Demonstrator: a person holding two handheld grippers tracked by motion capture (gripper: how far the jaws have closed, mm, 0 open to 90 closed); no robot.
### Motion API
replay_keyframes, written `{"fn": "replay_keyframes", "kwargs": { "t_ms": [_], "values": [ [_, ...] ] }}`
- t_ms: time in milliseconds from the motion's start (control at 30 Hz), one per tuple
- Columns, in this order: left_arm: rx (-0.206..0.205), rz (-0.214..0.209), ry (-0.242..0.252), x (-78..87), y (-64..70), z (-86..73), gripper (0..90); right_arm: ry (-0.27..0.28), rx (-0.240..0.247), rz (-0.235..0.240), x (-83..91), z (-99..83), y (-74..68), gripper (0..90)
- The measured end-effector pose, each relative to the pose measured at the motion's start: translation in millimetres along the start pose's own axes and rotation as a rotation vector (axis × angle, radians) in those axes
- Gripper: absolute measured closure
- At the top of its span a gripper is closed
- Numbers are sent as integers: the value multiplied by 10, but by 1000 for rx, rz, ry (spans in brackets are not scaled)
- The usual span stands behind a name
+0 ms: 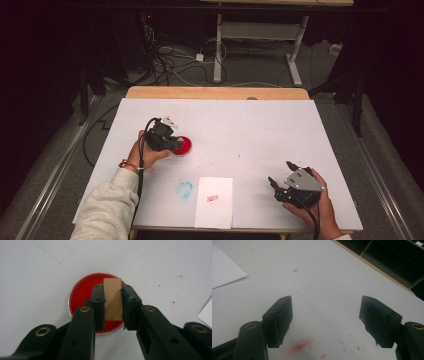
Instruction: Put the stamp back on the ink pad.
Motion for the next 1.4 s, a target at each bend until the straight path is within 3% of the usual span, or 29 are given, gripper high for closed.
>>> {"fn": "replay_keyframes", "kwargs": {
  "t_ms": [367,667,900,1100,1400],
  "values": [
    [8,-10,-48,-131,-29,-16,719,-8,3,3,-14,-7,-11,274],
    [19,-15,-50,-170,-46,-23,672,-10,6,4,-14,-10,-11,275],
    [35,4,-2,-109,-48,-5,584,-13,12,3,-17,-12,-19,275],
    [39,-9,20,-71,-56,-12,729,-15,16,5,-19,-10,-24,275],
    [37,-12,19,-82,-49,-18,736,-16,16,5,-20,-10,-30,275]
  ]
}}
Point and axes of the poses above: each handheld gripper's, and its own axes: x roughly backward along the jaws, z roughly out of its top, y roughly to its right, the point moved 3 cm from there along -x, roughly forward along the jaws, and after that the axes turned 8 degrees about z, right-handed, at the moved point
